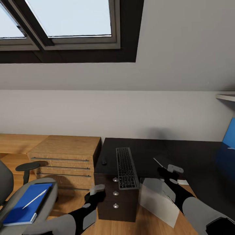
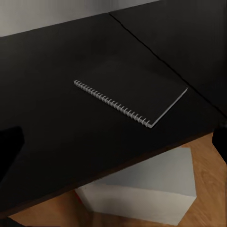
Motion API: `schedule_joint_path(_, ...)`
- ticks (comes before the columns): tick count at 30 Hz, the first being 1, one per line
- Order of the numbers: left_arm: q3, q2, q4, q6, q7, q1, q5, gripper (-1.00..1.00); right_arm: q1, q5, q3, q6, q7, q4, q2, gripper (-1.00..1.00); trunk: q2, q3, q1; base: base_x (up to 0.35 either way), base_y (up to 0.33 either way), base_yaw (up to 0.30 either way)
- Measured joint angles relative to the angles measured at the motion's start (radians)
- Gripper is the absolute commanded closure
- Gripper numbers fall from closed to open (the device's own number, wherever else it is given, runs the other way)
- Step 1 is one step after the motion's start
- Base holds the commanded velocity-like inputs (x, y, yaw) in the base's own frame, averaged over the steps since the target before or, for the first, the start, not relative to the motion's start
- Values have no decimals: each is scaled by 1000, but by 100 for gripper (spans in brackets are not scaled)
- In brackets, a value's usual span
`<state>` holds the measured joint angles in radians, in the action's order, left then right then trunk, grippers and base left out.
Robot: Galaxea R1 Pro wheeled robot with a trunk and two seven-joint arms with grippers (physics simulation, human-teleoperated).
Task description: In the bedroom, organize the workspace by keeping the computer under the desk, ensuring the monitor is on the desk, placing the keyboard on the desk next to the monitor, placing the mouse on the desk next to the keyboard, moving the folder from the swivel chair onto the desk next to the mouse, stacking the notebook on top of the folder with the pen on top of the notebook, and positioning the swivel chair next to the desk.
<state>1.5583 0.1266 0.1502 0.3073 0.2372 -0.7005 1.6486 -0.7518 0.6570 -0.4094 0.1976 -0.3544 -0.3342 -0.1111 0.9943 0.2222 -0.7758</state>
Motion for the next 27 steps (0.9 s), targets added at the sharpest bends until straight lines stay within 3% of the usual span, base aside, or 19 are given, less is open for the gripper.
schedule_joint_path(8,-12,25,3,-185,3,-161,11,-100,-84,3,1,-114,1,6,-27,-100,0,0,0,0,0,0)
schedule_joint_path(14,-93,38,39,-302,1,-253,121,-100,-107,11,3,-161,1,5,-41,-100,0,0,0,0,0,0)
schedule_joint_path(15,-111,34,68,-326,1,-268,150,-100,-109,12,3,-171,0,5,-42,-100,0,0,0,0,0,0)
schedule_joint_path(17,-125,25,109,-344,1,-279,168,-100,-110,13,3,-187,0,4,-42,-100,0,0,0,0,0,0)
schedule_joint_path(18,-139,5,190,-359,4,-292,180,-100,-111,16,3,-227,1,5,-42,-100,0,0,0,0,0,0)
schedule_joint_path(20,-144,-13,266,-364,21,-303,185,-100,-112,17,3,-257,3,5,-42,-100,0,0,0,0,0,0)
schedule_joint_path(21,-148,-34,346,-366,75,-312,182,-100,-113,17,4,-281,4,5,-43,-100,0,0,0,0,0,0)
schedule_joint_path(22,-152,-69,516,-364,377,-323,127,-100,-113,15,6,-311,6,5,-47,-100,0,0,0,0,0,0)
schedule_joint_path(23,-155,-75,669,-364,575,-325,88,-100,-113,15,6,-318,6,5,-48,-100,0,0,0,0,0,0)
schedule_joint_path(25,-167,-78,753,-363,742,-326,50,-100,-113,15,6,-322,6,5,-50,-100,0,0,0,0,0,0)
schedule_joint_path(26,-186,-80,808,-363,867,-327,25,-100,-113,15,6,-324,6,5,-51,-100,0,0,0,0,0,0)
schedule_joint_path(27,-199,-81,831,-364,915,-327,15,-100,-113,15,6,-325,6,4,-51,-100,0,0,0,0,0,0)
